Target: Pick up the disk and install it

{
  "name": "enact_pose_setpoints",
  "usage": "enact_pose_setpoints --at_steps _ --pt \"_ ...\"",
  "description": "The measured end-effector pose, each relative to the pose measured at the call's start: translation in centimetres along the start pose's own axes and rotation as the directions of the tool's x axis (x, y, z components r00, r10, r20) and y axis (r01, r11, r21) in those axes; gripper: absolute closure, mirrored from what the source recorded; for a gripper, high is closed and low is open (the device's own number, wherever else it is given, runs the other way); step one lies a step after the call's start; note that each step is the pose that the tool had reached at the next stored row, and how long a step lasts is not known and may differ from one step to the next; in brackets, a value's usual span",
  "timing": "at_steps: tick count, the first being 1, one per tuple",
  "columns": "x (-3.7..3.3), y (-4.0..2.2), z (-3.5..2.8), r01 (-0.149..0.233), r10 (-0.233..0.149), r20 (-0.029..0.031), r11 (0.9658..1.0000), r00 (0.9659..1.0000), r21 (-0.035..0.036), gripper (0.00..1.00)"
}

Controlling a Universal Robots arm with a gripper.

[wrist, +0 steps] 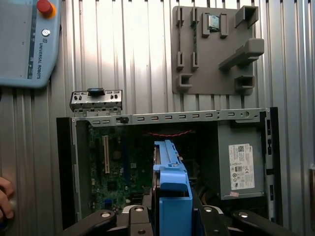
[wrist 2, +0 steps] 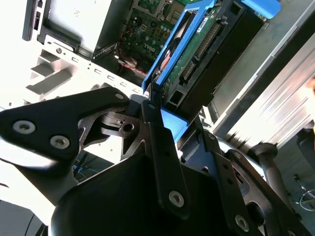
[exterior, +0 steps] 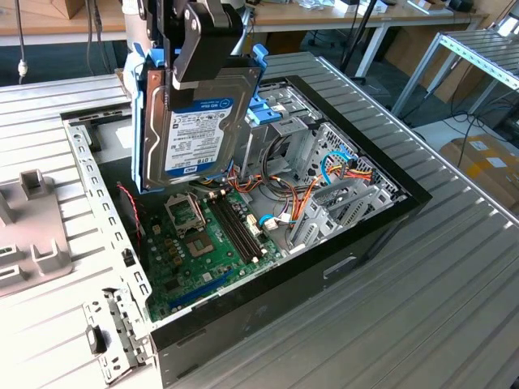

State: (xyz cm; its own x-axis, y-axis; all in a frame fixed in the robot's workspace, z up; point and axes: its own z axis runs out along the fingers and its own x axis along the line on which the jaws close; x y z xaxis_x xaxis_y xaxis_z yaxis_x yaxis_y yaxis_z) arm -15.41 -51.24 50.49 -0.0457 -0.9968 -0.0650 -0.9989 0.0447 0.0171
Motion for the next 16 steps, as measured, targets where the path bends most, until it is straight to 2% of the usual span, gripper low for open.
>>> enact_pose_setpoints --at_steps 16 --pt "0.31 -0.02 -0.01 0.0 0.0 0.0 1.0 1.0 0.0 0.63"
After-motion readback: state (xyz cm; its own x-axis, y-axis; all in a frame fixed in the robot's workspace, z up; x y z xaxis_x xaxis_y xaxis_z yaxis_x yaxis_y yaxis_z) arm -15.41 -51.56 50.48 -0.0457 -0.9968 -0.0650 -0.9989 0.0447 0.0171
